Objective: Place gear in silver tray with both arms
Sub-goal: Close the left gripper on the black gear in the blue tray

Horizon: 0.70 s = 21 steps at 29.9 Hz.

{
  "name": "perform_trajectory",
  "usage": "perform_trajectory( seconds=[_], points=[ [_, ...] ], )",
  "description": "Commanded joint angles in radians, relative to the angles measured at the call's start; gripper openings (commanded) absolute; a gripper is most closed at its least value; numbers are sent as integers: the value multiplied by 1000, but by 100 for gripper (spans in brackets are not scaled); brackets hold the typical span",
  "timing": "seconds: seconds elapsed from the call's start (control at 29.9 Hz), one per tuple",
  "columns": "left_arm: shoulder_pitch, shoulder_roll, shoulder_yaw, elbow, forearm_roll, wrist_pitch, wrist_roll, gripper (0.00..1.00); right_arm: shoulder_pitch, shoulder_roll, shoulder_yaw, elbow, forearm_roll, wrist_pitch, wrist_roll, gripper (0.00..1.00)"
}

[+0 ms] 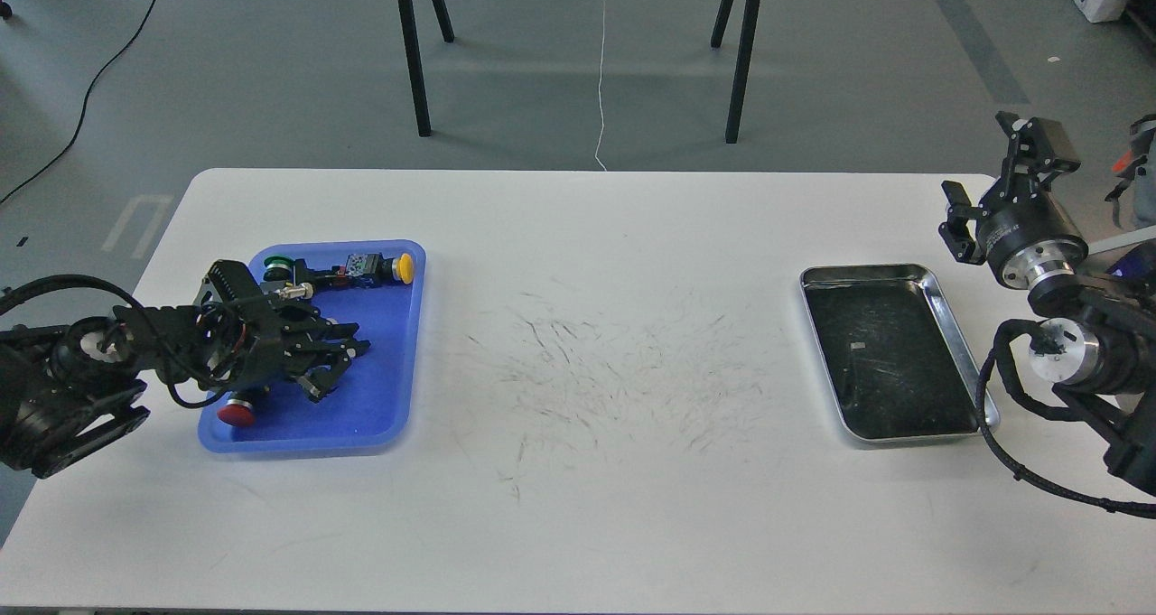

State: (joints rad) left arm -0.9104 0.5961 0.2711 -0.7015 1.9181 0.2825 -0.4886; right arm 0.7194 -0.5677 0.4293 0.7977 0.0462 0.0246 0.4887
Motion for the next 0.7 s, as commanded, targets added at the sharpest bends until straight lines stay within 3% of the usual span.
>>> perform_trajectory(
  seconds=[0.0,0.67],
  points=[
    [-5,2,-1,-1,-1,4,0,19,2,0,-1,-2,0,0,0,99],
    [-65,14,-24,-36,-66,24,0,16,-1,0,-4,-3,0,0,0,99]
  ],
)
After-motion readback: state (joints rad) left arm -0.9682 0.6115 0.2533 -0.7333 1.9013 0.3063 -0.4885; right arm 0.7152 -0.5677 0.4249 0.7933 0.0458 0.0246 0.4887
